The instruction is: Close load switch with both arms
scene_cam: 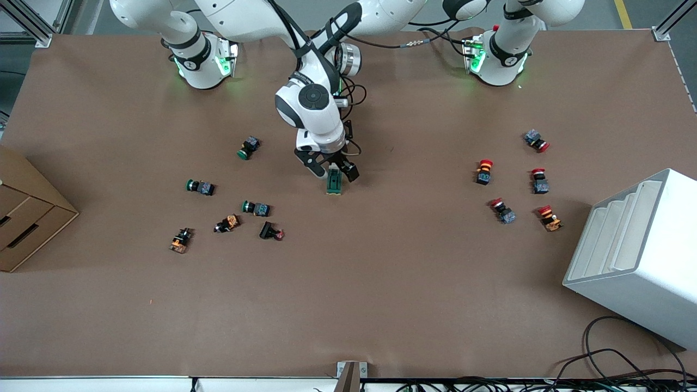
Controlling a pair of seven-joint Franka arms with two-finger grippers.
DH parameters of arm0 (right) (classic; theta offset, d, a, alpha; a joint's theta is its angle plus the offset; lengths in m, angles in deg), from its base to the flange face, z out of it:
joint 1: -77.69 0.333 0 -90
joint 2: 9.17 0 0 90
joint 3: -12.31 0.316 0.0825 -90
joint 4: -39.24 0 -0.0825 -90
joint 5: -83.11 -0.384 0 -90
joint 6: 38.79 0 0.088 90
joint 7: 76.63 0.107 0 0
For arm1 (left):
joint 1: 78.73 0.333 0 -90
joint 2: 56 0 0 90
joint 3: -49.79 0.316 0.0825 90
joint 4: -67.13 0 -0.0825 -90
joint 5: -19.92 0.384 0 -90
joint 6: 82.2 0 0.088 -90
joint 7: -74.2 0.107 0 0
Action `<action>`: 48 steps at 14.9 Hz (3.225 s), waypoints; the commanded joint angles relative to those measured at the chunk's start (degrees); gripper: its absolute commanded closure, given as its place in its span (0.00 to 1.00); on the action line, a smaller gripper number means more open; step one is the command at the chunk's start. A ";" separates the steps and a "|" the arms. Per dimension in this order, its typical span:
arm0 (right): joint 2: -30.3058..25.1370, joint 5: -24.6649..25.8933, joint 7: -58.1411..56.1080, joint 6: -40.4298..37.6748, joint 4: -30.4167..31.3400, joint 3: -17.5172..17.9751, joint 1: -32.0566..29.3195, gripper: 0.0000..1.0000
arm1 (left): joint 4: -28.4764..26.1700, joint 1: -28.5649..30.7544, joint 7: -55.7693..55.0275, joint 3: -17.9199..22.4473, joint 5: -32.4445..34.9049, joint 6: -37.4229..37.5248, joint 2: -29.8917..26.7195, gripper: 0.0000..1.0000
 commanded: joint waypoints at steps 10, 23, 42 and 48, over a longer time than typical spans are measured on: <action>-0.64 0.23 -0.57 -1.44 -4.96 -0.55 -3.34 0.00 | 0.45 -1.25 -1.48 -0.31 -1.97 0.10 1.65 0.00; 0.32 3.21 -1.88 -3.38 -7.25 -0.46 -5.63 0.00 | 0.45 -1.33 -1.48 -0.31 -1.97 0.10 1.74 0.00; 7.53 3.13 -1.27 -2.85 -13.84 -0.46 -5.54 0.00 | 1.15 1.04 4.76 -0.23 -6.63 -0.34 1.65 0.00; 7.18 3.21 -2.50 -5.39 -16.12 -0.55 -7.47 0.00 | 1.15 1.04 4.84 -0.23 -6.63 -0.34 1.56 0.00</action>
